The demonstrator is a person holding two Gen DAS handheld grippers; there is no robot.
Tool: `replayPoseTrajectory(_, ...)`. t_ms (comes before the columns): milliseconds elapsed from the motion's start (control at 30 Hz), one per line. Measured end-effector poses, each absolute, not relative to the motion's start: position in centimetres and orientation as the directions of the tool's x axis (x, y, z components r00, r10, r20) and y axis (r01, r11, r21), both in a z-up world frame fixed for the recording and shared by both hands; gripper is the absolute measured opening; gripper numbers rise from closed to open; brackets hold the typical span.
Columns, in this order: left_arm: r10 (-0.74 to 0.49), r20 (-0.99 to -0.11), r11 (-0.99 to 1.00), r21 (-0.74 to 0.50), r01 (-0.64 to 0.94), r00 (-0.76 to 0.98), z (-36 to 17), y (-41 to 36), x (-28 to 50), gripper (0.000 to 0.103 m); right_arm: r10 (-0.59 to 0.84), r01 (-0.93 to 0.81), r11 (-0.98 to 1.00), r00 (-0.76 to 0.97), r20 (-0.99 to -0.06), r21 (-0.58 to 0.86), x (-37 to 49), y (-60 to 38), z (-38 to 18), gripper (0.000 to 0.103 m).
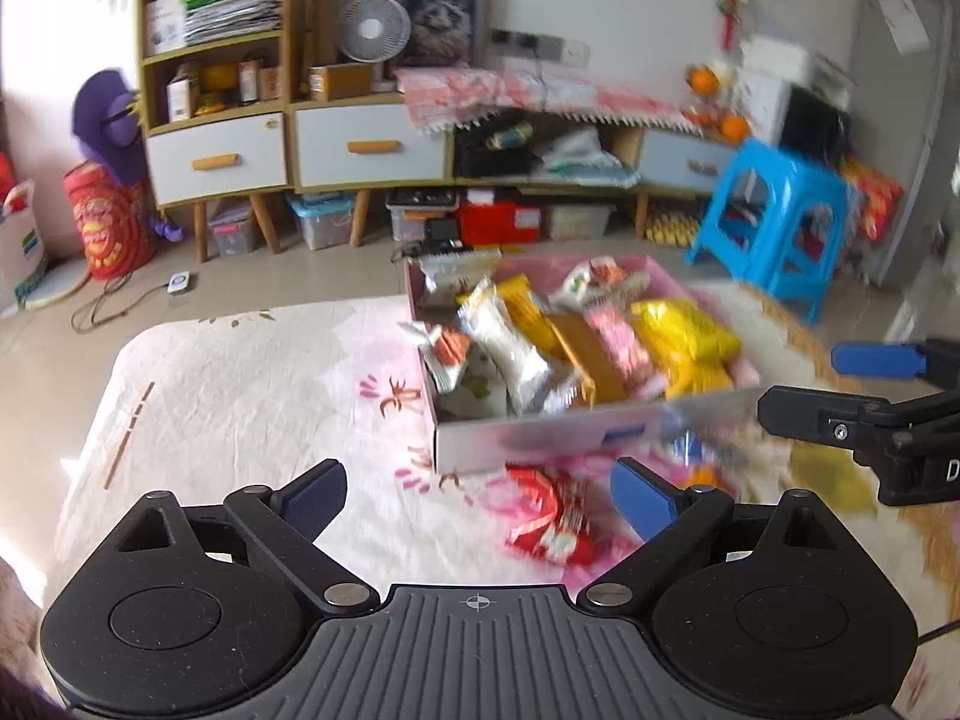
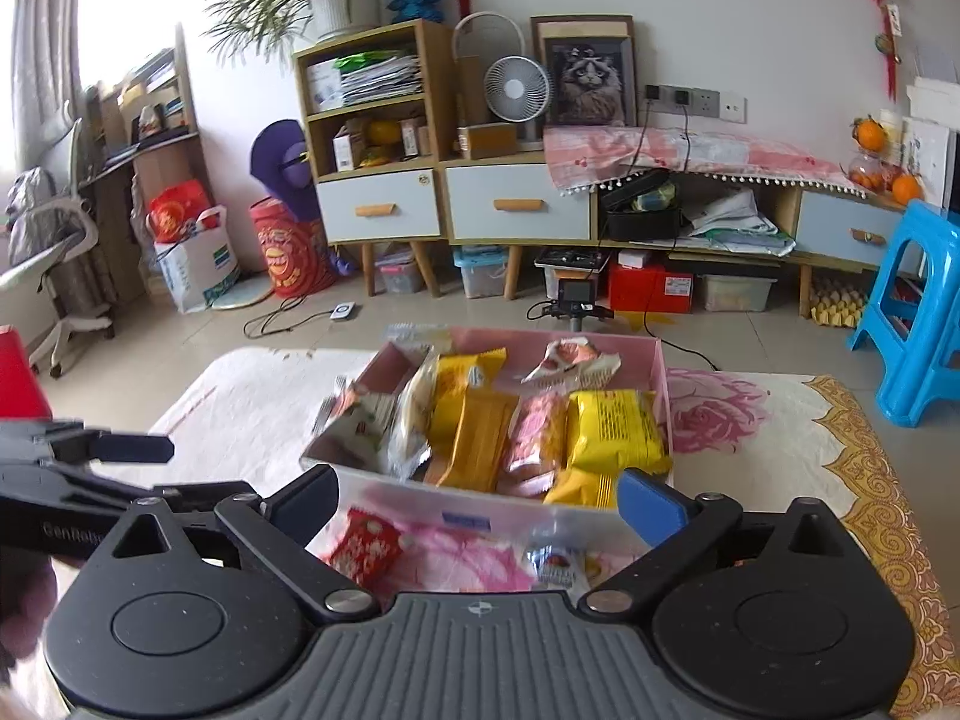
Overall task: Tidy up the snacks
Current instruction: 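Withdraw both tools from the box back over the snacks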
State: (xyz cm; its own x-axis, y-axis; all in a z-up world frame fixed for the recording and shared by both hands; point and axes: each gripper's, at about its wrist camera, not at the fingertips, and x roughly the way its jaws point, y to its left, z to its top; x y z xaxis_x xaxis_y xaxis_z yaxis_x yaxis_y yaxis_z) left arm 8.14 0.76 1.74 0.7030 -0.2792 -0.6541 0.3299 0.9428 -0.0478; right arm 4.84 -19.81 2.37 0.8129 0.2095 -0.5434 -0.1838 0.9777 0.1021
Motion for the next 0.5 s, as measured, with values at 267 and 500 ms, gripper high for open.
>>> replayPoseTrajectory(267,-0.289,-0.682,0.928,-0.026,0.373,0.672,0.3,0.6,6.5,0.099,0.226,-0.284,0.959,0.784,-0.579,-0.010,2.2,-18.8,0.0,0.093)
replayPoseTrajectory(500,-0.273,-0.695,0.922,0.009,0.387,0.665,-1.7,0.2,5.6,0.099,0.197,-0.288,0.956,0.772,-0.605,-0.057,0.6,-19.9,-1.7,0.093)
